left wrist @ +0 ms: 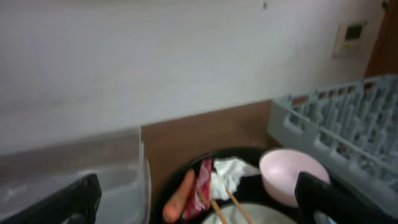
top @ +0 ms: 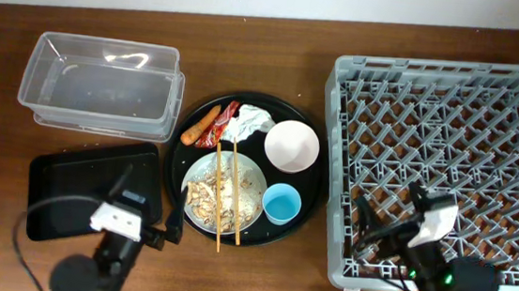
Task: Sort waste into correct bins and load items into the dishwasher rack
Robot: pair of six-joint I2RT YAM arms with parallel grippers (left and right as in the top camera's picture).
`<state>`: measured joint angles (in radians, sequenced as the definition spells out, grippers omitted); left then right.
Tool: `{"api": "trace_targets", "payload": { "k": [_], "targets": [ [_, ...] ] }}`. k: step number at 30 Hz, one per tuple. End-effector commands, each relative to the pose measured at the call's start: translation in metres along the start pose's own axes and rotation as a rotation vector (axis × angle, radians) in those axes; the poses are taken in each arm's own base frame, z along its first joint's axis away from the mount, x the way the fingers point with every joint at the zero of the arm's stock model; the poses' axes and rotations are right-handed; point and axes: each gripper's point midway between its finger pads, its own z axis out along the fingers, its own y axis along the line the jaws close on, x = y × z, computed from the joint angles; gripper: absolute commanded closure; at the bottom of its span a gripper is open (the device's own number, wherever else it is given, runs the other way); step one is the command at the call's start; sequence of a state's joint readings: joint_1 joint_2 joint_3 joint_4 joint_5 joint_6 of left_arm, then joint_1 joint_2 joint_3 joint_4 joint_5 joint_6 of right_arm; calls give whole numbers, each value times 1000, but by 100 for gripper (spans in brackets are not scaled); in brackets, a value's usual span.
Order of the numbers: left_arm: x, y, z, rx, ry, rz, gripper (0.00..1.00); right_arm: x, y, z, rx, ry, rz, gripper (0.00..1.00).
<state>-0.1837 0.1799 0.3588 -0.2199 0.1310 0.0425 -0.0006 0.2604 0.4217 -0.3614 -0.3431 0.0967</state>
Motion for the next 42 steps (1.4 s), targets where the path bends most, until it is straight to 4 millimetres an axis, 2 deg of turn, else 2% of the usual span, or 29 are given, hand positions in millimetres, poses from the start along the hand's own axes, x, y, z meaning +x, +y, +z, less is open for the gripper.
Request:
{"api": "trace_targets", "payload": {
  "k": [1, 4, 7, 8, 12, 16, 18, 20, 24, 26, 27, 28, 29, 30, 31, 32, 35, 42],
  "targets": [
    [-45, -2, 4, 27, 47, -28, 1, -29, 0, 8, 11, 115, 60, 2],
    [-62, -11, 20, 100, 183, -56, 1, -32, -6, 24, 29, 295, 122, 2],
    [-66, -19, 38, 171, 322, -93, 1, -34, -11, 40, 36, 416, 168, 2],
    [-66, -26, 51, 221, 392, -118, 1, -35, -8, 50, 8, 480, 201, 2],
    [-60, -48, 72, 379, 499, -189, 1, -29, 5, 68, -96, 606, 287, 2],
    [-47, -62, 98, 477, 545, -287, 1, -13, 2, 75, -97, 692, 331, 2],
    [-34, -66, 107, 492, 581, -300, 1, -12, -3, 76, -70, 694, 323, 2],
    [-14, -76, 116, 494, 651, -293, 1, -13, -7, 77, -47, 686, 314, 2],
    [40, -83, 133, 310, 805, -122, 1, -14, -7, 78, -48, 678, 310, 2],
    [59, -106, 140, 332, 845, -65, 1, -13, -9, 78, -33, 683, 307, 2],
    [70, -123, 139, 383, 873, -58, 1, -11, -11, 77, -21, 689, 306, 2],
    [76, -132, 139, 408, 891, -53, 1, -10, -12, 76, -17, 694, 307, 2],
    [84, -139, 138, 421, 914, -42, 5, -8, -12, 74, -13, 703, 309, 2],
    [91, -144, 137, 431, 934, -36, 11, -7, -12, 73, -11, 711, 312, 2],
    [97, -149, 135, 439, 956, -30, 25, -5, -11, 72, -10, 720, 316, 2],
    [104, -152, 133, 447, 977, -24, 31, -4, -11, 71, -10, 726, 318, 2],
    [125, -165, 128, 467, 1041, 3, 34, -2, -10, 69, -8, 738, 323, 2],
    [159, -177, 120, 467, 1137, 61, 35, -2, -10, 69, -8, 740, 324, 2]
  ]
}}
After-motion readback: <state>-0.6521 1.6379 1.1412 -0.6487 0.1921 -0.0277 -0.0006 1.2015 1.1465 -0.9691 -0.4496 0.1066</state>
